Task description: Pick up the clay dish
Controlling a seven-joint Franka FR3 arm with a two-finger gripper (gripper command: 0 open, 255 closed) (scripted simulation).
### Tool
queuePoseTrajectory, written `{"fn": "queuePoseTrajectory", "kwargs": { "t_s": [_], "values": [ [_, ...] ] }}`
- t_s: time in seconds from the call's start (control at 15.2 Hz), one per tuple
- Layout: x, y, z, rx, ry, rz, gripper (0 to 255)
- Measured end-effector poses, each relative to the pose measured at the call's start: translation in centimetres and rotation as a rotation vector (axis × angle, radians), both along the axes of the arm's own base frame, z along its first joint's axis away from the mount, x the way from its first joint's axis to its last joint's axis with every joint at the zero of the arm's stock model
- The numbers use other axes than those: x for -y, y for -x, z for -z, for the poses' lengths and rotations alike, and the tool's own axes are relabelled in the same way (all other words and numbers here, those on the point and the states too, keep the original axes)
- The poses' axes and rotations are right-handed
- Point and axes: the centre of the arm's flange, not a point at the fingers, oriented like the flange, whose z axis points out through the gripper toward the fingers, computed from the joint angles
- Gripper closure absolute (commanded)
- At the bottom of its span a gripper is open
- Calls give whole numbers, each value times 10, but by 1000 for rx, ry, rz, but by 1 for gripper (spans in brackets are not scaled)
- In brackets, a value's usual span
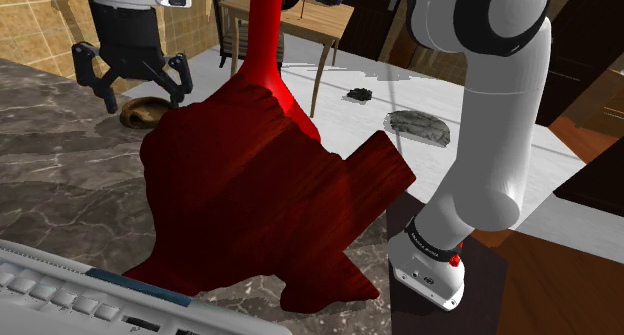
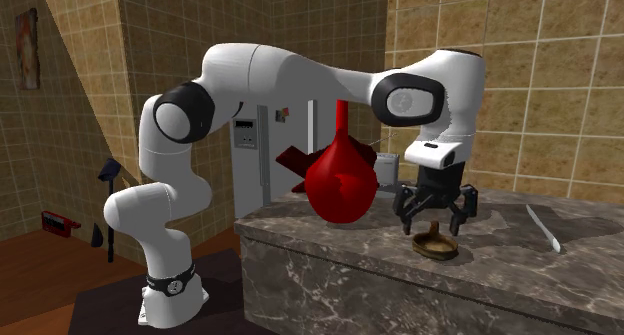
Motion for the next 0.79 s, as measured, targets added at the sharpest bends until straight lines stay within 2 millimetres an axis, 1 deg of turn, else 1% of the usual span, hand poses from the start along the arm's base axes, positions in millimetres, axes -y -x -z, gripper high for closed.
{"fn": "queuePoseTrajectory", "kwargs": {
  "t_s": [0.07,0.73,0.79],
  "values": [
    [0,0,2,0,0,0,255],
    [-1,0,3,0,0,0,255],
    [-1,0,1,0,0,0,255]
  ]
}}
